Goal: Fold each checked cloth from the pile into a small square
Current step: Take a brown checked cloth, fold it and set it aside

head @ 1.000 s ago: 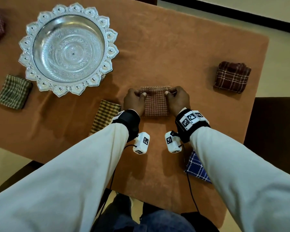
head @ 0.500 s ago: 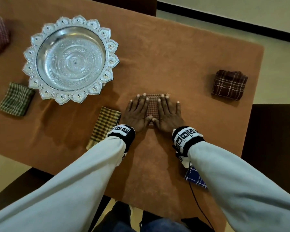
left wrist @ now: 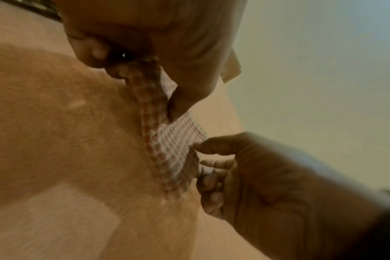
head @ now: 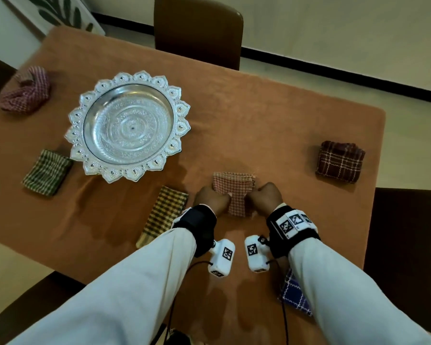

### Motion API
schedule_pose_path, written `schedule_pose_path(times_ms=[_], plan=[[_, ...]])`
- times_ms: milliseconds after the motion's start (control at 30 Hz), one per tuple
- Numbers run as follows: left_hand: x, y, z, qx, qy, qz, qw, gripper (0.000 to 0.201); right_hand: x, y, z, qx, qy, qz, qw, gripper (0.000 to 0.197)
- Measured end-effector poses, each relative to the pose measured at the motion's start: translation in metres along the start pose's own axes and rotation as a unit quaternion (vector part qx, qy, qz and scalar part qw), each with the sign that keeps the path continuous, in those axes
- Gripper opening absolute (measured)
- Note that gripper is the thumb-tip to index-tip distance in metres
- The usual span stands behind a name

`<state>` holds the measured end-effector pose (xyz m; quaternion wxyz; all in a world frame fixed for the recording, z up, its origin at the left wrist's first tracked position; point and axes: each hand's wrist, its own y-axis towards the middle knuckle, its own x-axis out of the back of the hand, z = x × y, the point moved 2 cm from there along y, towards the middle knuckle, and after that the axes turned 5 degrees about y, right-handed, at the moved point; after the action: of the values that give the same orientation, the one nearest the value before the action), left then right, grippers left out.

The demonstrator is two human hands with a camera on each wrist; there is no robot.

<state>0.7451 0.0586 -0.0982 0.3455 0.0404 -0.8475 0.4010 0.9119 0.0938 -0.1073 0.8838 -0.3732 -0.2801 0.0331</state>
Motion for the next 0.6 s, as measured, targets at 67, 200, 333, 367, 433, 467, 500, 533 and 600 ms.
schedule_pose_path(times_ms=[67, 200, 333, 367, 433, 467, 500, 533, 600], plan=[[0.003, 0.002, -0.005, -0.032, -0.060, 0.017, 0.998, 0.044, 0.006, 0.001, 0.004, -0.026, 0.063, 0.027, 0.997, 0.024], [0.012, 0.003, -0.021, -0.087, -0.181, 0.038, 0.979, 0.030, 0.011, 0.000, 0.009, -0.066, 0.157, 0.081, 0.982, 0.015], [0.038, 0.005, -0.062, -0.186, -0.239, 0.061, 0.951, 0.022, 0.016, 0.007, 0.028, -0.052, 0.319, 0.136, 0.936, 0.029], [0.046, 0.007, -0.075, -0.192, -0.250, 0.064, 0.947, 0.022, 0.020, 0.008, 0.039, -0.054, 0.372, 0.183, 0.908, 0.030], [0.061, 0.019, -0.098, -0.176, -0.265, 0.064, 0.946, 0.020, 0.028, 0.018, 0.059, -0.049, 0.455, 0.217, 0.862, 0.031], [0.068, 0.028, -0.108, -0.163, -0.255, 0.055, 0.951, 0.018, 0.033, 0.026, 0.070, -0.039, 0.477, 0.200, 0.855, 0.028], [0.076, 0.034, -0.118, -0.152, -0.218, 0.040, 0.963, 0.019, 0.039, 0.033, 0.080, -0.024, 0.479, 0.166, 0.862, 0.021], [0.083, 0.042, -0.127, -0.147, -0.164, 0.013, 0.975, 0.021, 0.043, 0.041, 0.091, -0.007, 0.469, 0.136, 0.873, 0.012], [0.093, 0.053, -0.145, -0.140, -0.050, -0.020, 0.989, 0.020, 0.047, 0.055, 0.110, 0.025, 0.434, 0.104, 0.894, 0.007]])
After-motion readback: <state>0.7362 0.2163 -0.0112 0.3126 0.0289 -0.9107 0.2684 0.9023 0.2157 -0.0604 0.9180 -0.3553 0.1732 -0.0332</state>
